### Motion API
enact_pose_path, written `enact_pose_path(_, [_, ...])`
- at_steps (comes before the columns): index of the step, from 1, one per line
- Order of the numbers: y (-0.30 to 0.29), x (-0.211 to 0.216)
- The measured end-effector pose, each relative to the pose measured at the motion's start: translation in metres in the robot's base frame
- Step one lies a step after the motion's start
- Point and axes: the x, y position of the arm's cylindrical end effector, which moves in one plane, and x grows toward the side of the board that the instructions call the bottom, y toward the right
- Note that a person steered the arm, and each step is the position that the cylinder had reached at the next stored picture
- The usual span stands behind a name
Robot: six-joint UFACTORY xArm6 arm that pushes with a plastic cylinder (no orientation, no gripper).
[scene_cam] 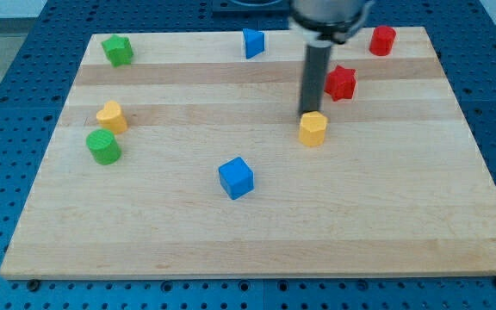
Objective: Move the blue cube towards the center right of the board
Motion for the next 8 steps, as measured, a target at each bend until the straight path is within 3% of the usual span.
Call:
enact_pose_path(1, [0.028, -0.009])
enact_pose_path(2, [0.130, -0.022])
enact_pose_path(3, [0.172, 0.016])
enact_pose_path(4, [0.107, 0.080])
enact_pose_path(6, [-0.071, 0.168])
enact_pose_path(7, [-0.165, 0.176])
enact_pose_path(8, [-0.179, 0.142])
